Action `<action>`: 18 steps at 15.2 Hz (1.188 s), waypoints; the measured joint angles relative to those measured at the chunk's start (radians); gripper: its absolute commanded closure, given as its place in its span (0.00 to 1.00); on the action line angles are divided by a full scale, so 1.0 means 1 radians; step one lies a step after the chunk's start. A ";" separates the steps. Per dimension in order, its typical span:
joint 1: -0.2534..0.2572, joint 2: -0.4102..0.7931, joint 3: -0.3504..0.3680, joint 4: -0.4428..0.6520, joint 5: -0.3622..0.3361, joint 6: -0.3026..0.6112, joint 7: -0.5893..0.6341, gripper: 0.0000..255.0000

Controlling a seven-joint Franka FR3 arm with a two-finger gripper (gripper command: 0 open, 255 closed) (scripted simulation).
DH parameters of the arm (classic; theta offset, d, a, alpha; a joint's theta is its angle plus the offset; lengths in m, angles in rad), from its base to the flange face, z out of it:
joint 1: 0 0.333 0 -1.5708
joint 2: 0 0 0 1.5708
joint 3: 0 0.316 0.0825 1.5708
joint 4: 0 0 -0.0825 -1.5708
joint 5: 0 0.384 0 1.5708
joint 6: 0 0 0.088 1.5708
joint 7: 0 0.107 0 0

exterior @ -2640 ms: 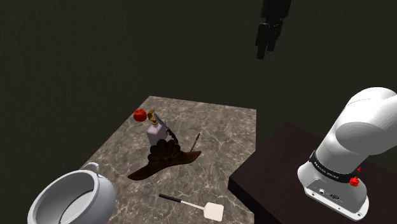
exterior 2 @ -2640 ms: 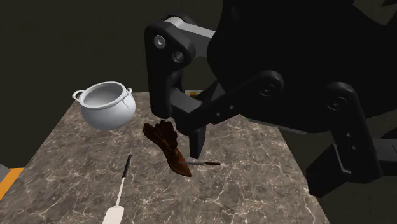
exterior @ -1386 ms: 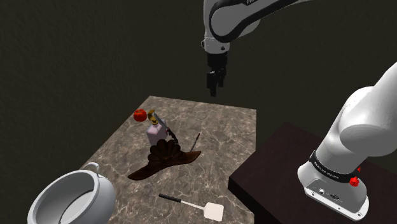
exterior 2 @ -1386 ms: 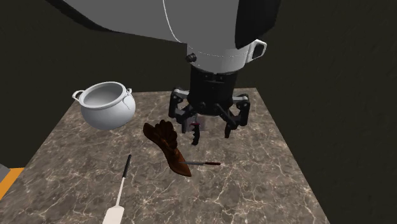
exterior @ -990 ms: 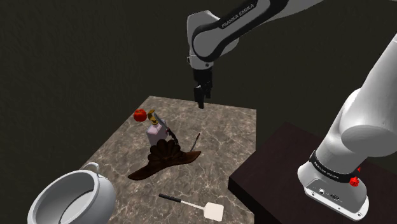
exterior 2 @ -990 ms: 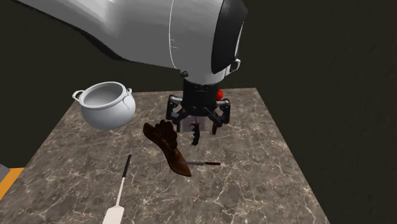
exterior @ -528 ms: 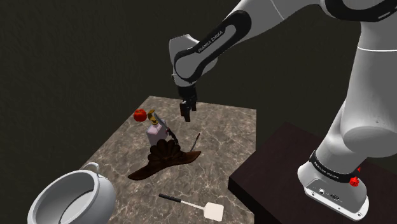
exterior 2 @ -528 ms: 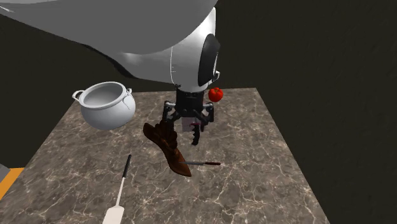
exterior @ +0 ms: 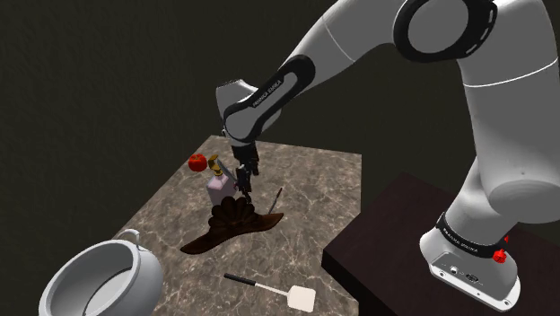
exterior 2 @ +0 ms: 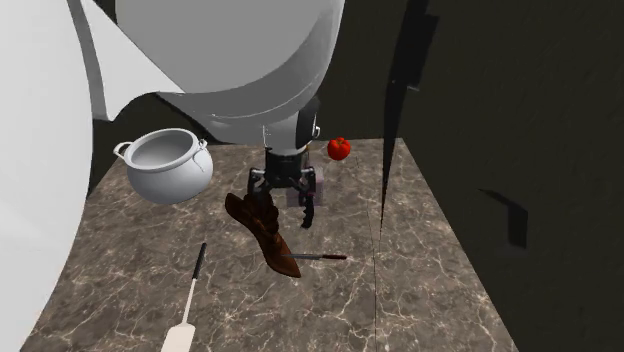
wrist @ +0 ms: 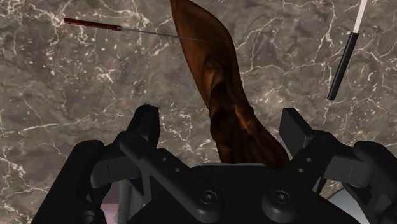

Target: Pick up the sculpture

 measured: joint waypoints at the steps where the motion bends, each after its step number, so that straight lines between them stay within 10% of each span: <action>1: 0.008 0.040 0.001 0.040 -0.007 -0.004 -0.005 0.00; 13: 0.071 0.281 -0.001 0.222 -0.044 0.038 -0.006 0.00; 14: 0.071 0.285 -0.002 0.225 -0.044 0.039 -0.006 1.00; 18: 0.071 0.289 -0.003 0.228 -0.045 0.039 -0.006 1.00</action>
